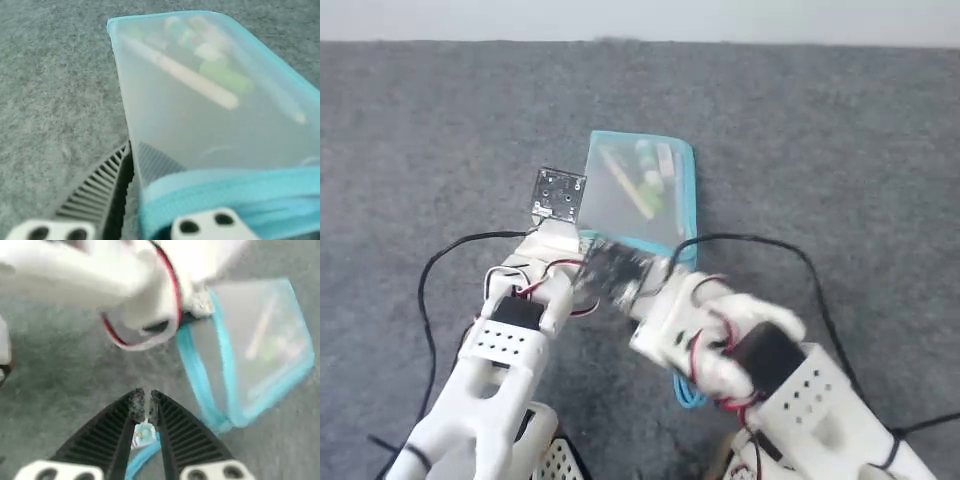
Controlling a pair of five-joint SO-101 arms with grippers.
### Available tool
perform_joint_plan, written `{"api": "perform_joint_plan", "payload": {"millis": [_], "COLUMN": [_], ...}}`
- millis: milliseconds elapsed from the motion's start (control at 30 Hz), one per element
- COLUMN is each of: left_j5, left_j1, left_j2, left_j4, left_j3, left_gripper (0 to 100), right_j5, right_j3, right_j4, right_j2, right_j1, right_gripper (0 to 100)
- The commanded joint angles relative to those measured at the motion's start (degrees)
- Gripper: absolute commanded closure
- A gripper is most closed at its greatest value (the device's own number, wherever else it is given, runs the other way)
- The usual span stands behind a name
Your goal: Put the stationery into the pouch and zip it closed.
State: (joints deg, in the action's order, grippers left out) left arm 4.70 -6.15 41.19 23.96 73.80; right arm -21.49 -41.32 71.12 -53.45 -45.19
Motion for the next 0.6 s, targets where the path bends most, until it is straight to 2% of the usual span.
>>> {"api": "perform_joint_plan", "payload": {"millis": [0, 100, 200, 267, 400, 567], "left_j5": [1.3, 1.3, 1.3, 1.3, 1.3, 1.3], "left_j1": [1.3, 1.4, 1.6, 1.6, 1.3, 1.3], "left_j2": [0.1, 0.1, 0.1, 0.1, 0.1, 0.2], "left_j4": [-0.7, -0.8, -0.8, -0.8, -0.8, -0.8], "left_j3": [-0.7, -0.7, -0.7, -0.7, -0.7, -0.7], "left_gripper": [99, 99, 99, 99, 99, 99], "right_j5": [2.7, 5.5, 6.2, 6.9, 14.5, 15.5], "right_j3": [-2.8, -10.2, -16.2, -18.6, -20.8, -20.7], "right_j4": [-1.8, -5.8, -8.5, -10.7, -15.7, -17.5], "right_j2": [-1.5, -1.5, -1.5, -1.5, -1.5, -1.3], "right_j1": [11.2, 12.4, 9.5, 8.8, 9.0, 9.0], "right_gripper": [92.8, 79.9, 71.0, 71.1, 74.3, 71.4]}}
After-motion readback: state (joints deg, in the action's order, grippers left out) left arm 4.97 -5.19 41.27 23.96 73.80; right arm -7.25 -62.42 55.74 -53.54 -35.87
